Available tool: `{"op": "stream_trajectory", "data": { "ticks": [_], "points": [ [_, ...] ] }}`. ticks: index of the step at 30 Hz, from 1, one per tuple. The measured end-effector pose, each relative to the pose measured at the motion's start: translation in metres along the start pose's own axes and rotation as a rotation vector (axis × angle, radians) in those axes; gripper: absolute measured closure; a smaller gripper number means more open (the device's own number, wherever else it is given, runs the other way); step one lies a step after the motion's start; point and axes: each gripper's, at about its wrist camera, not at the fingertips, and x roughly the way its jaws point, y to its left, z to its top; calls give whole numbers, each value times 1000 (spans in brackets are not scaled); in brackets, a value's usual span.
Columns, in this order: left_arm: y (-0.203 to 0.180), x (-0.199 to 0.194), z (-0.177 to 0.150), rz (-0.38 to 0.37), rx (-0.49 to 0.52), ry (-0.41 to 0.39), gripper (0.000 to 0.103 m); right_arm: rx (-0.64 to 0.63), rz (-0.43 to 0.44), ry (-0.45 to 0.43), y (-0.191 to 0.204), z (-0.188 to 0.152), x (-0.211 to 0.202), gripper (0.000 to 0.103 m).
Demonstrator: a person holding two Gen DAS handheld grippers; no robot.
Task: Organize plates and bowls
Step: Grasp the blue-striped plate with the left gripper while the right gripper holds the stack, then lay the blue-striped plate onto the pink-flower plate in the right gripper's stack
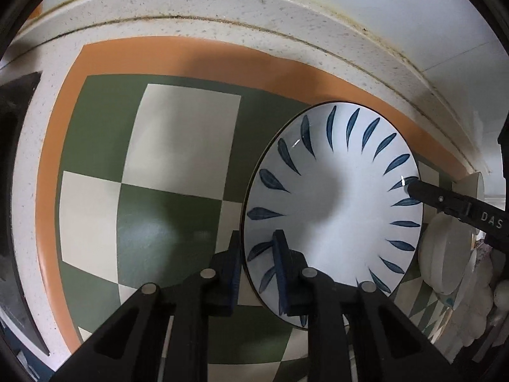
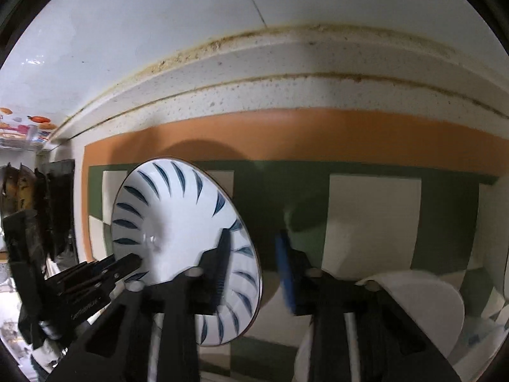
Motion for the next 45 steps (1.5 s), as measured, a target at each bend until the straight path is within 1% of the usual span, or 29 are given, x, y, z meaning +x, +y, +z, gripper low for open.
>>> {"op": "stream_trajectory", "data": {
  "ticks": [1,7,11,12,13,15,21,24,25,28,34,39,43,45],
  "points": [
    [0,0,-1,-3,-7,0,87,-12,-1,8,1,2,3,92],
    [-4,-2,-7,6,-8,-6,87,-56,-10,5,3,1,2,92],
    [-10,-16,-15,14,1,-22,87,-70,-8,-8,4,-5,-5,92],
    [-13,-16,-5,13,2,-19,87,-70,-4,-10,6,-7,-7,92],
    [-15,-21,-7,11,2,-19,87,-66,5,-14,11,-11,-8,92],
    [-19,-29,-7,10,10,-22,87,-63,18,-20,11,-15,-17,92],
    [-33,-64,-26,6,51,-55,87,-75,41,-55,16,-40,-57,92],
    [-36,-83,-45,4,75,-68,87,-81,42,-59,17,-63,-76,92],
    [-40,-80,-45,4,82,-69,87,-86,38,-56,17,-73,-81,92],
    [-40,-96,-62,3,116,-78,87,-87,35,-46,15,-104,-91,92],
    [-54,-100,-110,9,177,-70,87,-50,64,-30,2,-173,-99,92],
    [-57,-84,-148,25,210,-22,87,-9,94,5,-15,-232,-91,93],
    [-58,-59,-170,32,216,44,87,27,106,30,-29,-267,-80,93],
    [-61,-52,-178,45,227,63,87,41,98,37,-36,-280,-75,92]
  ]
}}
